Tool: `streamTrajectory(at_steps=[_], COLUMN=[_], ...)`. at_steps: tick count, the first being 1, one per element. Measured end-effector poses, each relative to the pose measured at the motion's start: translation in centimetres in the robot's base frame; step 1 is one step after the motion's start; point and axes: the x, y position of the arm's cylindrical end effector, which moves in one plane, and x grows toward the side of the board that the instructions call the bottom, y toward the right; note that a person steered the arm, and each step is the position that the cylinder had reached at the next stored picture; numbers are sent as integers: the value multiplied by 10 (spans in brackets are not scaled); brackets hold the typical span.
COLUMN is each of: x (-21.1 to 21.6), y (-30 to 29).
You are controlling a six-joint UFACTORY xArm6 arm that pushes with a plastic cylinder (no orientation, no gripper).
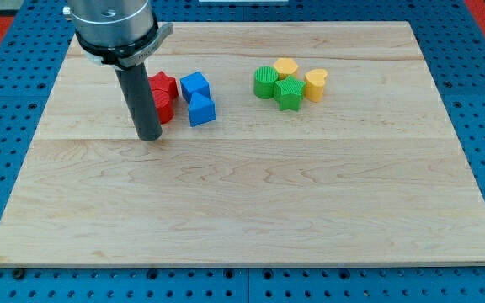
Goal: Seperate the blue cube from the blue triangle
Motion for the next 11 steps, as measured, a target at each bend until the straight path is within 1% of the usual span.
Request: streamTrajectory(at_steps=[1,2,3,4,5,6,7,8,10,11], x=[-2,-15,-46,-67,-69,-69,-69,-69,-72,-44], y=[31,62,82,103,106,95,69,54,54,81])
